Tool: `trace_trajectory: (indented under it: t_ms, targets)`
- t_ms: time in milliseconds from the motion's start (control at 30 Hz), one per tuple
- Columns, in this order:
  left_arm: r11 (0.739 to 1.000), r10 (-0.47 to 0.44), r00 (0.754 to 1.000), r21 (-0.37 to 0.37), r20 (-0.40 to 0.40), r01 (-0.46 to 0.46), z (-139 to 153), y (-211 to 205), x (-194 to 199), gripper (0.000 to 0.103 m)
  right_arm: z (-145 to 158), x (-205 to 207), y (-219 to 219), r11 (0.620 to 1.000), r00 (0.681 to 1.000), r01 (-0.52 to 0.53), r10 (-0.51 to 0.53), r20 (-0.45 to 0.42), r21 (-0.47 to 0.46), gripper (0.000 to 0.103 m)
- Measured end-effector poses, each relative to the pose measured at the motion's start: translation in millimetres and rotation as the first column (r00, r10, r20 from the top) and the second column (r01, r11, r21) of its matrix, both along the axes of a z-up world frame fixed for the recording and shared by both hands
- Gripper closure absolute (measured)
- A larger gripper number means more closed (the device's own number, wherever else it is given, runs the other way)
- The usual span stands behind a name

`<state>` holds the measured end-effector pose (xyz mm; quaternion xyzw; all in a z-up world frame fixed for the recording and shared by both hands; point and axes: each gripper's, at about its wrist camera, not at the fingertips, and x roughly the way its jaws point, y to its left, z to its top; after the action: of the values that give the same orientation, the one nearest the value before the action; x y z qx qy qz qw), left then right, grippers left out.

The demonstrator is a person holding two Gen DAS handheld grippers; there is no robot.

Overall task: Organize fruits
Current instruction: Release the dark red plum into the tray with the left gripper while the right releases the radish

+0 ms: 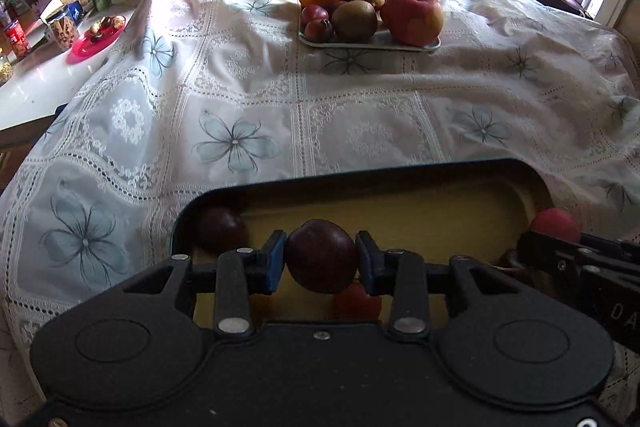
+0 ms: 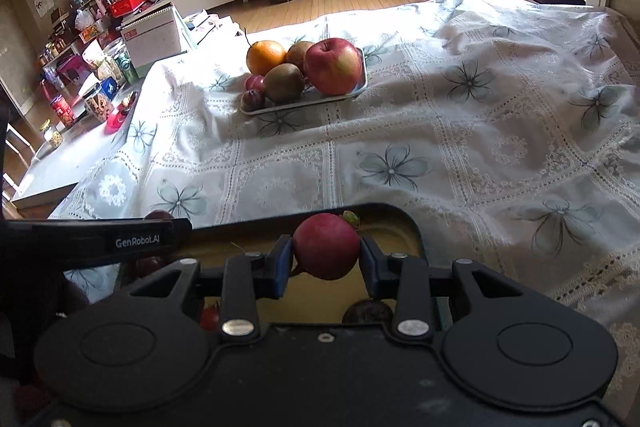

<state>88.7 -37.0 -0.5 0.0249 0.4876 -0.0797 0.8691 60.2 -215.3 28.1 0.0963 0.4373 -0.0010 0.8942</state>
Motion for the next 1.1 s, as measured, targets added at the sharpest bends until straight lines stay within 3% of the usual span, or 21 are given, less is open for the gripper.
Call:
trace_trajectory:
  t_ms: [367, 1100]
  targets:
    - [1.000, 0.005, 1.000, 0.031, -0.027, -0.004, -18.7, -6.2, -4.5, 0.057, -34.9, -6.7, 17.5, 0.999, 0.994, -0.019, 0.015, -0.106, -0.036, 0.065]
    - [0.999, 0.045, 0.999, 0.014, 0.007, -0.045, -6.4, 6.5, -33.5, 0.055, -16.3, -19.4, 23.3, 0.997, 0.999, -0.038, 0.037, -0.016, -0.072, 0.064]
